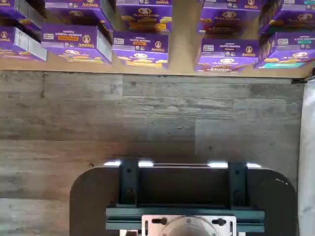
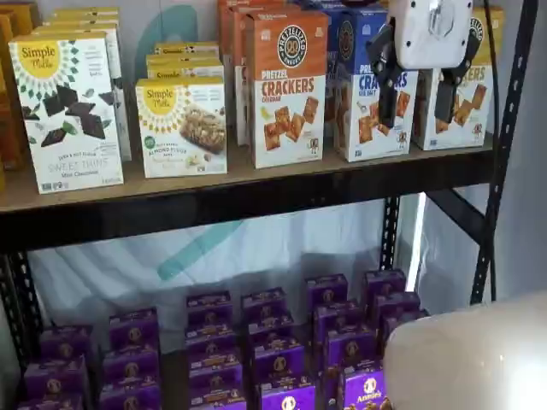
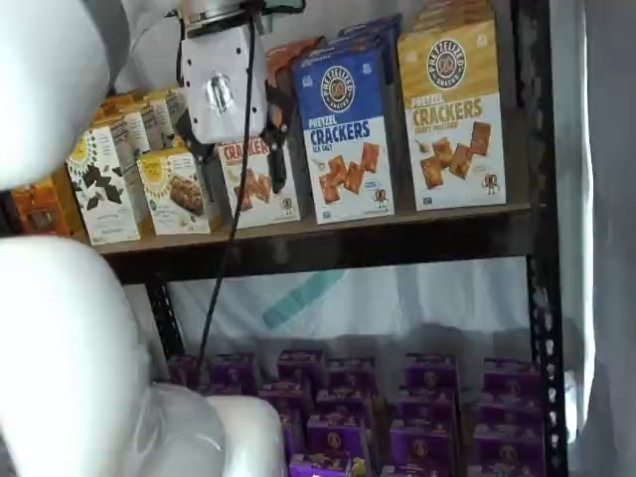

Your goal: Retrieve the yellow and white box located on the top shelf, the sixth one from the left

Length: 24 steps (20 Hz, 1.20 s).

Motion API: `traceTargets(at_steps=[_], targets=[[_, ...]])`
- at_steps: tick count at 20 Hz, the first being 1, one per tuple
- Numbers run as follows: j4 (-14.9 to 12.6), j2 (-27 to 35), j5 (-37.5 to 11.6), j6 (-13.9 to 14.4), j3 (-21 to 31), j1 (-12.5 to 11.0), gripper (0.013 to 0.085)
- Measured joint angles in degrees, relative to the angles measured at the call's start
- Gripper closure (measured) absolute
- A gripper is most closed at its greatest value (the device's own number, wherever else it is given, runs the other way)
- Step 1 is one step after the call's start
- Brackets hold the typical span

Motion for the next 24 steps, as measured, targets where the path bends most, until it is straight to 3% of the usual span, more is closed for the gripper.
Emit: traceTargets(at_steps=[2,4,8,11,13,20,24], targets=[[4.2,-1.0,-1.3,-2.1,1.0,-3.9,0.013],[6.3,-1.5,-2.1,-3.2,1.5,-5.7,0.013],[5.4,-1.5,-2.4,-3.2,1.7,-5.1,0.013],[2.9,-1.4,-3.4,-3.5,2.2,-4.5,0.013],[1.1,-1.3,-4.6,-5.0,2.8,-5.3,0.013],[-1.6,-0.3,-10.6,-14.4,4.0,-14.0,0.013],[-2.2,2.0,-15.3,-21.6,3.0,-21.5,0.013]])
